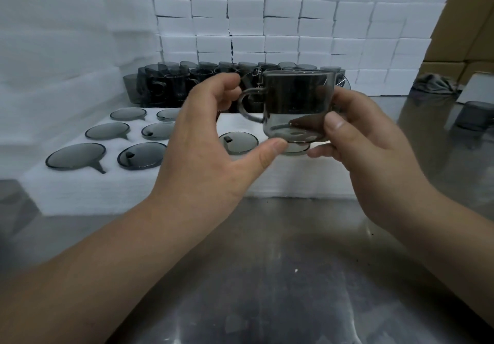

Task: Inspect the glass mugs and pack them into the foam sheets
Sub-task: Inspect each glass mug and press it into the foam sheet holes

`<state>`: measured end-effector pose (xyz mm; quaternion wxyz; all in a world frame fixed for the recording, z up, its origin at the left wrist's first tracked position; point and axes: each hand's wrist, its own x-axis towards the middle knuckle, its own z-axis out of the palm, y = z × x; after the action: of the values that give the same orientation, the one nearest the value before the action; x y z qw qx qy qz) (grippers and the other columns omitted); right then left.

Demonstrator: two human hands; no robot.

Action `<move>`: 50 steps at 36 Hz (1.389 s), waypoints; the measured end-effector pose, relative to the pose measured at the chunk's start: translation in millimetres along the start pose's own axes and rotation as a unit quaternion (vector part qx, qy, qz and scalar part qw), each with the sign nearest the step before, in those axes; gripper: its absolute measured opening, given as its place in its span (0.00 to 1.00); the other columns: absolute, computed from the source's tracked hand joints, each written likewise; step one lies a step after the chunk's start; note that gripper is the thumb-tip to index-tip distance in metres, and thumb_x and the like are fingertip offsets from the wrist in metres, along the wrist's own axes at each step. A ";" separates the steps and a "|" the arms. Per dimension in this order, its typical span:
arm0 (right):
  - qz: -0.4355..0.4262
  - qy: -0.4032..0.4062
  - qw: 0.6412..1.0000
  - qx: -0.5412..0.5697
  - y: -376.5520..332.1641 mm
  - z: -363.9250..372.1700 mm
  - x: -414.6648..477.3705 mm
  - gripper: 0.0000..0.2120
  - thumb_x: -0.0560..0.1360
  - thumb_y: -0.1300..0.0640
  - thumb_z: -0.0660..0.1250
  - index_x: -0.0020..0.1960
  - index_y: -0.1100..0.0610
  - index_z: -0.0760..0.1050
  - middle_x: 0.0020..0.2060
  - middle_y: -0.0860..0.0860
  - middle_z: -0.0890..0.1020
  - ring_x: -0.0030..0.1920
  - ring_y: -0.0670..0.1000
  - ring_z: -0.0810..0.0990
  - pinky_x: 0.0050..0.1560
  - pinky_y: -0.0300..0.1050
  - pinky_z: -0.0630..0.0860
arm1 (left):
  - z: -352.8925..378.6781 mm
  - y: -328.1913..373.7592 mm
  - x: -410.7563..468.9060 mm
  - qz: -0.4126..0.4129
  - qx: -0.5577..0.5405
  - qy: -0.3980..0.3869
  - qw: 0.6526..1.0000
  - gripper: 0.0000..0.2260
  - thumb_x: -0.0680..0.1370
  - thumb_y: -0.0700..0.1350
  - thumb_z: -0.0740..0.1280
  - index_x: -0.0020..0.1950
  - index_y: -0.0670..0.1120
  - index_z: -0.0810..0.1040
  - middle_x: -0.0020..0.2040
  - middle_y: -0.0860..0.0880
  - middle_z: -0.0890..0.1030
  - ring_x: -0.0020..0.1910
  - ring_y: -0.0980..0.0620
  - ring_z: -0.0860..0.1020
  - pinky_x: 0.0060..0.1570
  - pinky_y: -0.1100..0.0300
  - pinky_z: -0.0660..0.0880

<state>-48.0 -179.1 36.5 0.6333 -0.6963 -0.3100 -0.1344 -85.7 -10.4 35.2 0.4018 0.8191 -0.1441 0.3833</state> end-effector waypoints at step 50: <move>-0.118 0.013 0.976 -0.180 -15.3 7.9 -6.8 0.22 0.66 0.43 0.66 0.57 0.33 0.64 0.48 0.39 0.78 0.49 0.43 0.79 0.49 0.39 0.76 | 3.9 7.7 -4.8 -0.041 0.050 -0.040 0.997 0.26 0.60 0.63 0.69 0.54 0.61 0.65 0.49 0.65 0.73 0.53 0.66 0.72 0.52 0.77 0.65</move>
<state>-64.1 -173.2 43.5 0.4812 -0.7558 -0.3520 -0.2708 -91.0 -18.6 34.3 0.3697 0.8578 -0.1072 0.3405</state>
